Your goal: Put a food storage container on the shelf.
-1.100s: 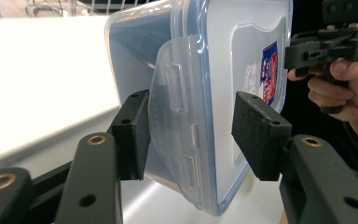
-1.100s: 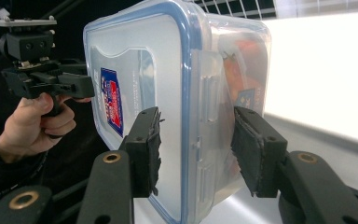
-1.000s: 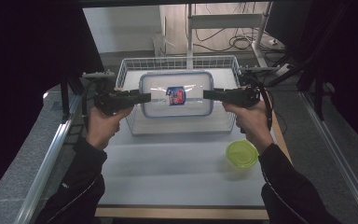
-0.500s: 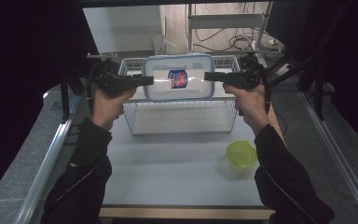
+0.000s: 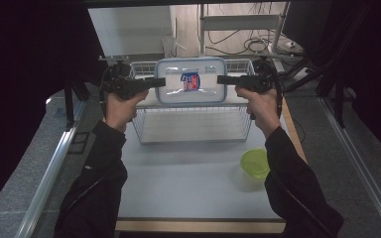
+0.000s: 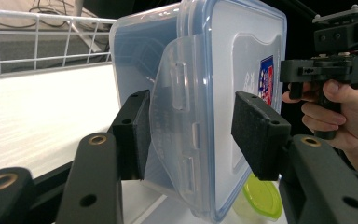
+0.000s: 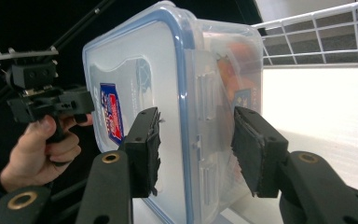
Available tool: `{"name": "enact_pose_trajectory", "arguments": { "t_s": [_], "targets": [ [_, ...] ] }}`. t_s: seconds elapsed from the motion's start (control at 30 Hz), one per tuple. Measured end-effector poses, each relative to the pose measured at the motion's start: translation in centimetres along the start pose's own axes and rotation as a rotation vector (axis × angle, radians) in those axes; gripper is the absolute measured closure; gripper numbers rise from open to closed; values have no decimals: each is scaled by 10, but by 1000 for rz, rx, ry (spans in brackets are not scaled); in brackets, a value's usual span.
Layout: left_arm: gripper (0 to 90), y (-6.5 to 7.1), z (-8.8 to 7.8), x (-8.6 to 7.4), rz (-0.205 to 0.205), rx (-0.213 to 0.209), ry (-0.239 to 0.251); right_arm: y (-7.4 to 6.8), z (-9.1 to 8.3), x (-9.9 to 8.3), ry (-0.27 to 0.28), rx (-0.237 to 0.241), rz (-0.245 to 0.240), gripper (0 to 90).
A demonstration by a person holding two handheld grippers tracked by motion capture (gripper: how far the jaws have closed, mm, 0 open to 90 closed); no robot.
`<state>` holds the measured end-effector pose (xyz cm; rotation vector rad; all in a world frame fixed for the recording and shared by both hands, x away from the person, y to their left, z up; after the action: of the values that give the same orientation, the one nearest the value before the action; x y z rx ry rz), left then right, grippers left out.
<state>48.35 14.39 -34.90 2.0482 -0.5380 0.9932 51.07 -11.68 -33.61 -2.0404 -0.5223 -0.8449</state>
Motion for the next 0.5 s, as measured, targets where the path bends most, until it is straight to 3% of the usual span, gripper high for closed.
{"name": "enact_pose_trajectory", "arguments": {
  "t_s": [0.2, 0.37, 0.5],
  "targets": [
    [468, 1, 1, -1, 31, 21, -5, 1, 0, 1, -1, -8, -6, 514],
    [442, 0, 1, -4, 62, 69, -17, 2, 2, 1, 5, -16, -21, 504],
    [471, -8, 5, -11, 46, 57, -30, 3, 3, 0, 4, -35, -36, 484]
  ]
}}
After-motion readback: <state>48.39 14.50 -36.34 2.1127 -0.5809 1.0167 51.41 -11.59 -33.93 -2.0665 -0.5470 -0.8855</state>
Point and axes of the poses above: each handheld gripper's, and its own axes: z roughly forward along the jaws, x roughly out of its top, y roughly to its right, the point moved 8 cm from there along z, roughly forward along the jaws, and after that the axes turned 6 degrees about -y, right-handed, at the moved point
